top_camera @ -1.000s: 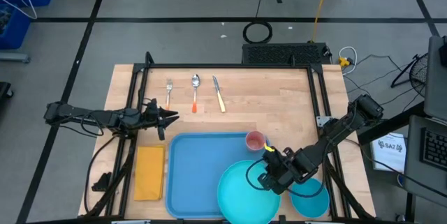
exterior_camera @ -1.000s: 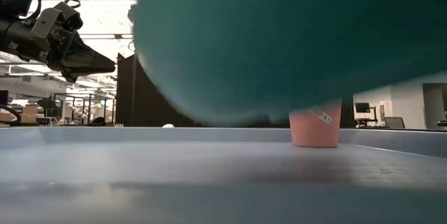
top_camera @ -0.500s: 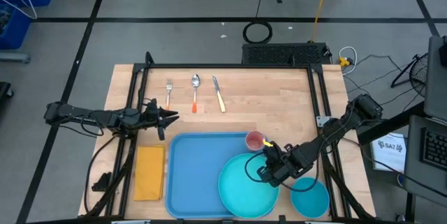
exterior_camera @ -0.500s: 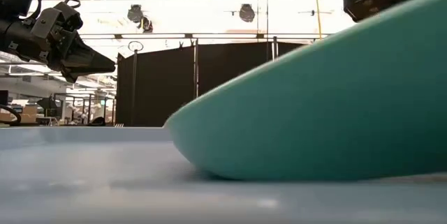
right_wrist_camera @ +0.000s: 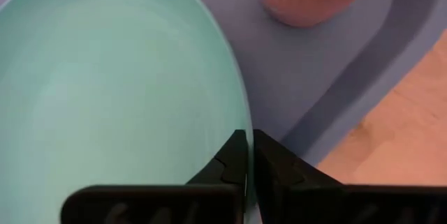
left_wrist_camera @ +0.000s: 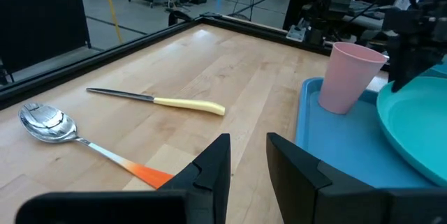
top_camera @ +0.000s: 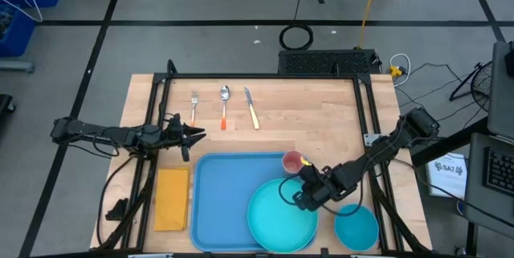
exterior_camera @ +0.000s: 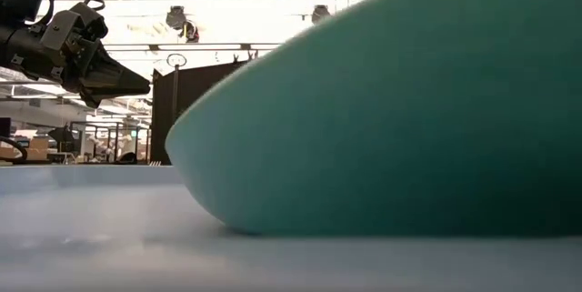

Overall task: Set up tray
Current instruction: Put the blue plate on the blue serving tray, then stack the blue bowl on top of the blue plate on the blue serving tray

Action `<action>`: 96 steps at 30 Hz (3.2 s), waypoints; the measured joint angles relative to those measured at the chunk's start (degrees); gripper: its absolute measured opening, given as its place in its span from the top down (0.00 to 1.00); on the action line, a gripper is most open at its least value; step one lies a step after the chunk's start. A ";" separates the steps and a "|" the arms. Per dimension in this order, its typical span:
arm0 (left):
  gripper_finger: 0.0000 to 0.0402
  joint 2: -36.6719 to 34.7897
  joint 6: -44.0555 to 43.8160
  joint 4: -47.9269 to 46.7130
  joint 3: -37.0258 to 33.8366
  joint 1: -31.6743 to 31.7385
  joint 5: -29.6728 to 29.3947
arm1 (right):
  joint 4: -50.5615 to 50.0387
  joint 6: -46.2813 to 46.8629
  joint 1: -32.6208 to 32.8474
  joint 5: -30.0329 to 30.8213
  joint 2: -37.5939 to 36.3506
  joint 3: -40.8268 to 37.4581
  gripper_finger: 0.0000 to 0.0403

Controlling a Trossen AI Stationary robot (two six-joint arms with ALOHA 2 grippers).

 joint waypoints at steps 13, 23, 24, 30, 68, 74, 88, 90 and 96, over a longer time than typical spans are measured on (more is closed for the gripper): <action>0.76 -0.01 0.00 -0.02 0.00 -0.01 0.00 | 2.98 -2.77 -0.90 -1.40 0.00 -1.64 0.88; 0.76 0.01 -0.02 -0.02 0.00 0.00 0.00 | 4.51 -4.44 -1.03 -1.24 -1.92 -1.64 0.67; 0.76 0.00 -0.01 -0.02 0.00 -0.01 0.00 | 4.49 -4.65 -1.03 -1.20 -2.61 -1.64 0.65; 0.76 -0.01 -0.02 -0.06 0.00 -0.02 0.00 | 4.45 -0.96 0.36 -4.69 -9.30 -1.64 0.64; 0.76 0.00 0.16 -0.89 0.07 0.00 -0.02 | 10.14 38.87 22.06 -19.47 -18.09 -13.31 0.82; 0.76 0.01 0.52 -0.90 0.08 0.00 -0.04 | 12.86 39.01 23.05 -22.83 -16.86 -17.59 0.98; 0.76 0.00 0.48 -0.85 0.07 0.00 -0.13 | 6.47 36.02 22.66 -14.04 -16.87 -18.40 1.00; 0.76 0.00 0.46 -0.85 0.07 0.00 -0.13 | 6.19 35.30 22.33 -12.66 -16.87 -18.40 1.00; 0.76 0.00 0.46 -0.84 0.07 0.00 -0.13 | 5.80 31.18 20.78 -5.73 -16.87 -18.40 1.00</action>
